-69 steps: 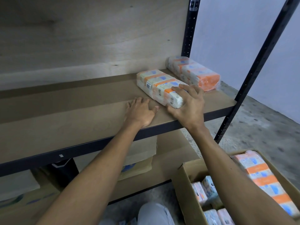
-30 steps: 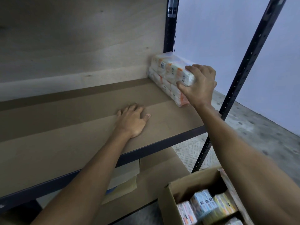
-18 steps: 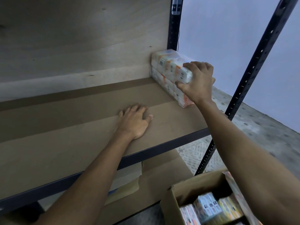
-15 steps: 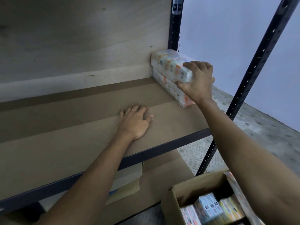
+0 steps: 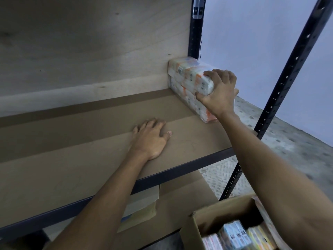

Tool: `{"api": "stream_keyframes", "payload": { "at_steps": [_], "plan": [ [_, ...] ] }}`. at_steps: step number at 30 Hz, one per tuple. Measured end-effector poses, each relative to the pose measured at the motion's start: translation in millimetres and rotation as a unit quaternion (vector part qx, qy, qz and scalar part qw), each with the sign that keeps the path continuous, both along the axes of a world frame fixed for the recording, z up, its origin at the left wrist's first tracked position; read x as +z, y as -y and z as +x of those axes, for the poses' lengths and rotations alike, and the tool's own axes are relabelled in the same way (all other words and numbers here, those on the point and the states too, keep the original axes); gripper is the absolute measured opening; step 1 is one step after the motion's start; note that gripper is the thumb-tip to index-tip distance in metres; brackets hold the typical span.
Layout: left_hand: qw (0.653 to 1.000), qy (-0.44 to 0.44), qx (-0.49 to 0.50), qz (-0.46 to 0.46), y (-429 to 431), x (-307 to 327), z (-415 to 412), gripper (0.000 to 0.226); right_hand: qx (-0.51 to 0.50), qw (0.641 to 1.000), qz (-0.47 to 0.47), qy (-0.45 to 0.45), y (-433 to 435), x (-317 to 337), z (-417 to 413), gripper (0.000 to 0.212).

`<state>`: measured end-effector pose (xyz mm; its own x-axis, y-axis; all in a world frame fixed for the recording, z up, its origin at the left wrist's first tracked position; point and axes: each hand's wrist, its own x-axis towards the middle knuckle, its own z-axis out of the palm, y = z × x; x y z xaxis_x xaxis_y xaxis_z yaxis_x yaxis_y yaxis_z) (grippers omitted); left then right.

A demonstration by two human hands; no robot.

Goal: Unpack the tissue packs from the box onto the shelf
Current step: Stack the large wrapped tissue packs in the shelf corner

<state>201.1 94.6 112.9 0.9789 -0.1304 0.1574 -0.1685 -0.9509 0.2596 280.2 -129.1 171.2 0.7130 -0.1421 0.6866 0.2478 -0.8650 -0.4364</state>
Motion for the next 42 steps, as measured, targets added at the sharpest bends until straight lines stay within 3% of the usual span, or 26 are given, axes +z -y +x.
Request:
{"api": "stream_keyframes", "payload": {
  "at_steps": [14,30,42],
  "plan": [
    [1.000,0.006,0.004,-0.003,-1,-1,0,0.055,0.026,0.998,-0.027,-0.052,9,14,-17,0.074],
    [1.000,-0.010,-0.003,-0.009,3,16,-22,0.055,0.066,0.989,-0.079,-0.111,24,10,-93,0.064],
    [0.982,0.030,-0.167,-0.085,43,10,-100,0.047,0.057,0.981,-0.046,-0.178,30,-56,-203,0.045]
  ]
}}
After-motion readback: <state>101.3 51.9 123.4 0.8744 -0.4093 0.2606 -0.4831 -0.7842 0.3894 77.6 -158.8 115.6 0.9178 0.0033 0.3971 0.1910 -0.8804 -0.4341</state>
